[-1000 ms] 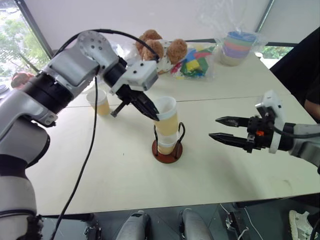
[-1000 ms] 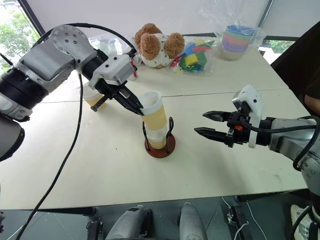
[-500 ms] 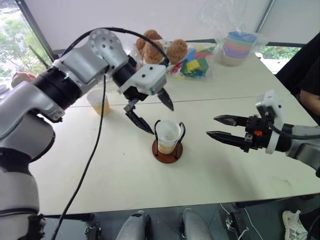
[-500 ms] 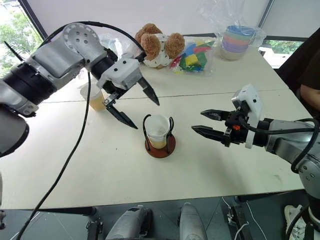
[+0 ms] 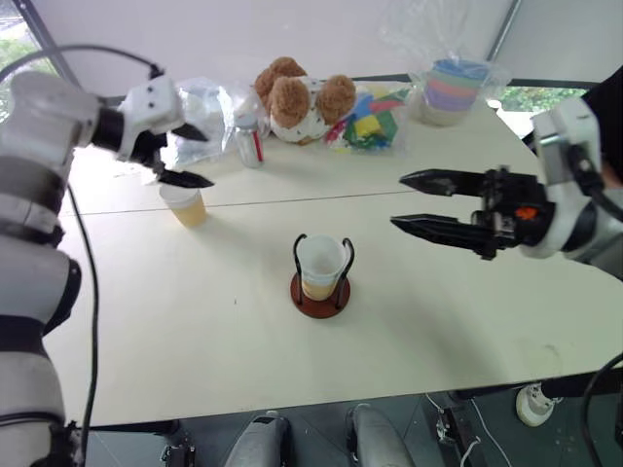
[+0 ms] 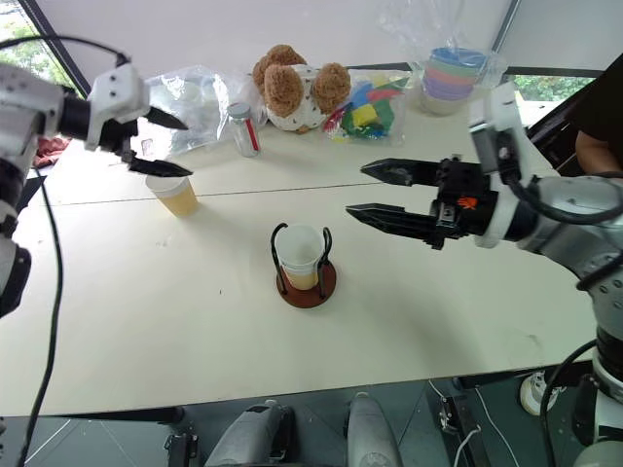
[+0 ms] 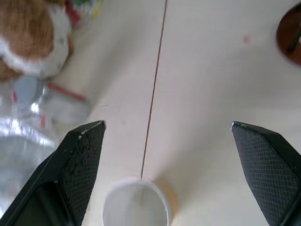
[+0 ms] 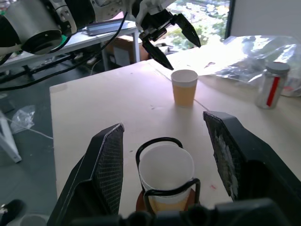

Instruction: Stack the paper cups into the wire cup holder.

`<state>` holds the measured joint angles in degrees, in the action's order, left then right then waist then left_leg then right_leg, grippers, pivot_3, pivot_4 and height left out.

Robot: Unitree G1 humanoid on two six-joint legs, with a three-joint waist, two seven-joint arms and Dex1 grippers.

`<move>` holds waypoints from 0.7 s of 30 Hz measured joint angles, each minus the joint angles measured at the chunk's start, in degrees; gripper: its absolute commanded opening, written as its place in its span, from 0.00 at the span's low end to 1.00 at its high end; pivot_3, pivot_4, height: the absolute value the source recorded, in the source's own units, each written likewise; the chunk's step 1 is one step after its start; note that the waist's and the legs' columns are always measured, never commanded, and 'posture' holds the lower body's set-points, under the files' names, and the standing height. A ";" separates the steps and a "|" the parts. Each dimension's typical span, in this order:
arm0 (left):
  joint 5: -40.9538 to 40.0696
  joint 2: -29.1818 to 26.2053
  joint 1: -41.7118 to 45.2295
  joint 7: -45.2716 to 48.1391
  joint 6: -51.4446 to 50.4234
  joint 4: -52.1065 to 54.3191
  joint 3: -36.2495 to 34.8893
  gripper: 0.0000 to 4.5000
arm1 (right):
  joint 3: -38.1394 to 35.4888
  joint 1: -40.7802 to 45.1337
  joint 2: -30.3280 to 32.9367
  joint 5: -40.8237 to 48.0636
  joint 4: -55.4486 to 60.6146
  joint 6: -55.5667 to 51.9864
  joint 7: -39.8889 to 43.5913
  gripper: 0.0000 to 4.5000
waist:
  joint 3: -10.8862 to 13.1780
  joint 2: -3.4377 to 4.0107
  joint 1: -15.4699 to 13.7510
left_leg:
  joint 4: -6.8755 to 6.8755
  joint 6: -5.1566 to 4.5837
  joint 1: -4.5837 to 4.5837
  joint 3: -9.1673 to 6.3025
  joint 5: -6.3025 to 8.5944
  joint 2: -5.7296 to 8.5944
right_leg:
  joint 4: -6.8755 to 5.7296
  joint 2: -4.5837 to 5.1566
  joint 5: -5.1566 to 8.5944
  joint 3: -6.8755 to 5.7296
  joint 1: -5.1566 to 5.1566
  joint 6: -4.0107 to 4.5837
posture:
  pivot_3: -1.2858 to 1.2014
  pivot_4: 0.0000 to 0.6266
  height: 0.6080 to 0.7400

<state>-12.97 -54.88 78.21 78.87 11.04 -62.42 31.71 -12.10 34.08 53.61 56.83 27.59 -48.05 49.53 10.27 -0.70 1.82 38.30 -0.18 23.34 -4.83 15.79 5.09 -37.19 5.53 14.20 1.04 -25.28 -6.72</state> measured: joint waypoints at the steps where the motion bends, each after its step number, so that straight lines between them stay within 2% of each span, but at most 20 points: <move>1: 1.62 -0.74 -1.32 -0.77 0.97 -0.06 -1.08 0.97 | 1.32 0.00 -0.45 -1.04 -0.83 0.56 0.57 0.65 | 0.00 -0.03 -0.24 | 0.00 0.00 0.00 0.01 0.00 0.00 | 0.00 0.01 -0.01 0.00 0.00 -0.02 | 0.52 0.24 1.00; 4: 6.38 -1.41 -2.81 -2.71 3.80 -0.28 -3.39 0.97 | 3.43 0.10 -0.93 -2.91 -2.54 1.33 1.75 0.65 | 0.01 -0.08 -1.42 | 0.01 0.01 0.04 -0.04 -0.01 0.03 | 0.00 0.02 -0.02 -0.02 0.00 -0.03 | 0.52 0.24 1.00; 9: 12.13 -1.21 -4.69 -5.93 7.49 -2.07 -6.65 0.97 | 3.76 0.20 -1.25 -3.68 -2.73 1.89 2.21 0.65 | -0.01 -0.11 -1.35 | 0.02 0.01 0.04 -0.02 -0.01 0.05 | 0.02 0.04 -0.03 -0.03 0.00 -0.04 | 0.52 0.24 1.00; 21: 22.74 7.32 -4.92 -11.43 8.26 -10.22 -9.86 0.97 | 2.45 -0.57 -1.23 -3.23 -2.47 0.84 0.10 0.65 | -0.02 -0.12 -1.07 | 0.02 0.01 0.03 0.02 0.00 0.04 | -0.03 0.04 -0.03 -0.03 -0.04 -0.05 | 0.52 0.24 1.00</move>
<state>9.78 -47.56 73.29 67.44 19.30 -72.64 21.85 -9.65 33.51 52.38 53.60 25.11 -47.22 49.62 10.25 -0.82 0.75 38.33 -0.17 23.37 -4.81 15.79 5.14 -37.22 5.56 14.17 1.00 -25.32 -6.77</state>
